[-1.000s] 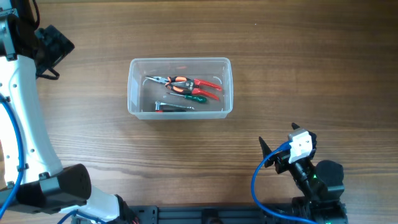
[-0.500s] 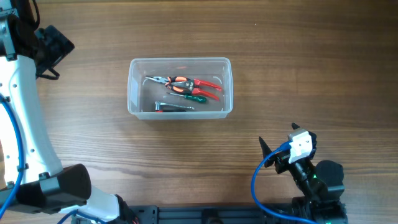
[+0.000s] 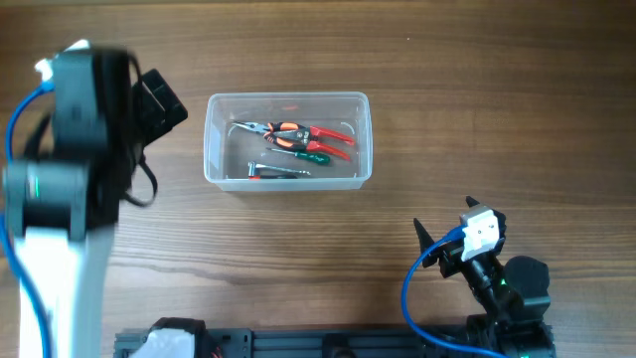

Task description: Pack container

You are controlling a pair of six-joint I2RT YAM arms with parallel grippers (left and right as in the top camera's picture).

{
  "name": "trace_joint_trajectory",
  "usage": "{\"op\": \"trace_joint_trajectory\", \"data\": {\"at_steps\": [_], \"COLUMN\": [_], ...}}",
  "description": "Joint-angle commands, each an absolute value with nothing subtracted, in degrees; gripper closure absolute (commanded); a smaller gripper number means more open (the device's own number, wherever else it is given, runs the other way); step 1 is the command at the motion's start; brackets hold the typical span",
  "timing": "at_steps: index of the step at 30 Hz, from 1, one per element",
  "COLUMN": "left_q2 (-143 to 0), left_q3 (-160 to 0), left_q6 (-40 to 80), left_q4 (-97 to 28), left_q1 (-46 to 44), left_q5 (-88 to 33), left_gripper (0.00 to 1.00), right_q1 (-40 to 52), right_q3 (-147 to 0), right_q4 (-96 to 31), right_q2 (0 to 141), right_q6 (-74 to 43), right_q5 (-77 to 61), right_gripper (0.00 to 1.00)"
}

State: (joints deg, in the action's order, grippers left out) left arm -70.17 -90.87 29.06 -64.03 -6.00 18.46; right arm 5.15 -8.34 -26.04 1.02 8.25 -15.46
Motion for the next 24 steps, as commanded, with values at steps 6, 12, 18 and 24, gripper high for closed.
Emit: {"op": "trace_joint_trajectory", "data": {"at_steps": [6, 12, 18, 24], "left_q2": [-43.13, -28.01, -17.74, -9.78], "left_q3": [-49.74, -31.18, -18.57, -9.10], "left_q6": [28.73, 28.21, 25.71, 25.96], "left_q4": [-17.10, -10.96, -11.75, -11.29], "left_q1": [-4.62, -3.99, -3.95, -3.57], "left_q5": [24.27, 24.73, 24.69, 23.86], "left_gripper": [0.00, 0.00, 0.00, 0.00], "right_q1": [4.91, 4.91, 4.91, 4.91], "right_q3": [-8.23, -8.23, -8.23, -8.23], "right_q4": [-25.63, -25.63, -25.63, -25.63], "right_q2": [0.14, 0.14, 0.14, 0.14], "right_q6": [8.88, 8.88, 8.91, 8.91], "right_q5": [-16.58, -16.58, -16.58, -16.58], "right_gripper": [0.00, 0.00, 0.00, 0.00]}}
